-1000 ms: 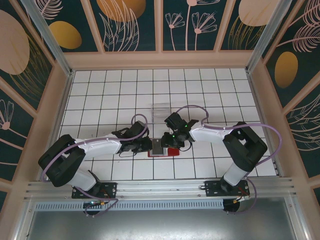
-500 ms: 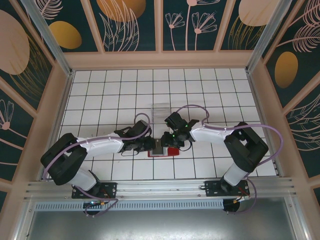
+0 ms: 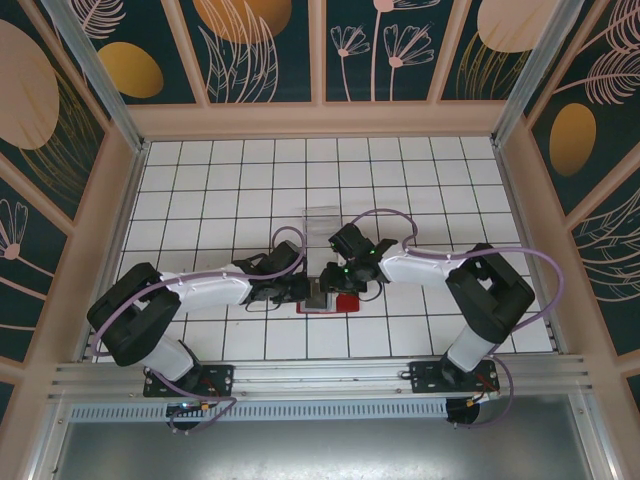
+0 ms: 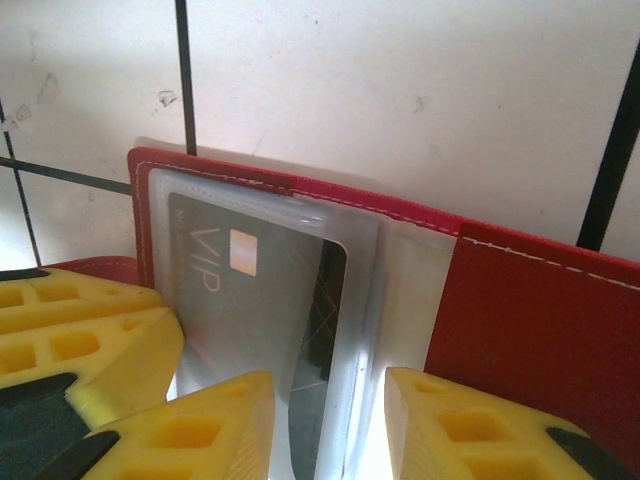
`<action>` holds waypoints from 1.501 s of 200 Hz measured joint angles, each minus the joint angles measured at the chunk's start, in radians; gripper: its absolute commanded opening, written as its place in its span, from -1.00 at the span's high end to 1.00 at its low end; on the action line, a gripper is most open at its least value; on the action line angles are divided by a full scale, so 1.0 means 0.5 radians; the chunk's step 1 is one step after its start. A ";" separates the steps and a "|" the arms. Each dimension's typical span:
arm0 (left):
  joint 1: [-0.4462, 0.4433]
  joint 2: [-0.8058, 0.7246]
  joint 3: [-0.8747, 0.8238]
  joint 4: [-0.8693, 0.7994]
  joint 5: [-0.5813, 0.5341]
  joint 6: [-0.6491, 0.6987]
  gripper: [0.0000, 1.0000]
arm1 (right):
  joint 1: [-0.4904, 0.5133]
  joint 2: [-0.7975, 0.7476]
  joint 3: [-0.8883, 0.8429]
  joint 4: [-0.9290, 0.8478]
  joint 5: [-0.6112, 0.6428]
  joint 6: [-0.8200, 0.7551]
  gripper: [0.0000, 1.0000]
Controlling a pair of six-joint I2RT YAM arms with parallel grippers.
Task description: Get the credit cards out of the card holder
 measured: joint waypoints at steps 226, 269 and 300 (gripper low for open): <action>-0.024 0.026 0.024 0.000 -0.038 0.000 0.62 | 0.017 0.089 0.062 -0.082 0.064 0.015 0.41; -0.033 0.030 0.037 -0.018 -0.053 0.000 0.60 | 0.040 0.107 0.121 -0.173 0.153 0.014 0.49; -0.036 0.034 0.049 -0.037 -0.069 0.000 0.59 | 0.040 0.107 0.132 -0.201 0.193 0.014 0.51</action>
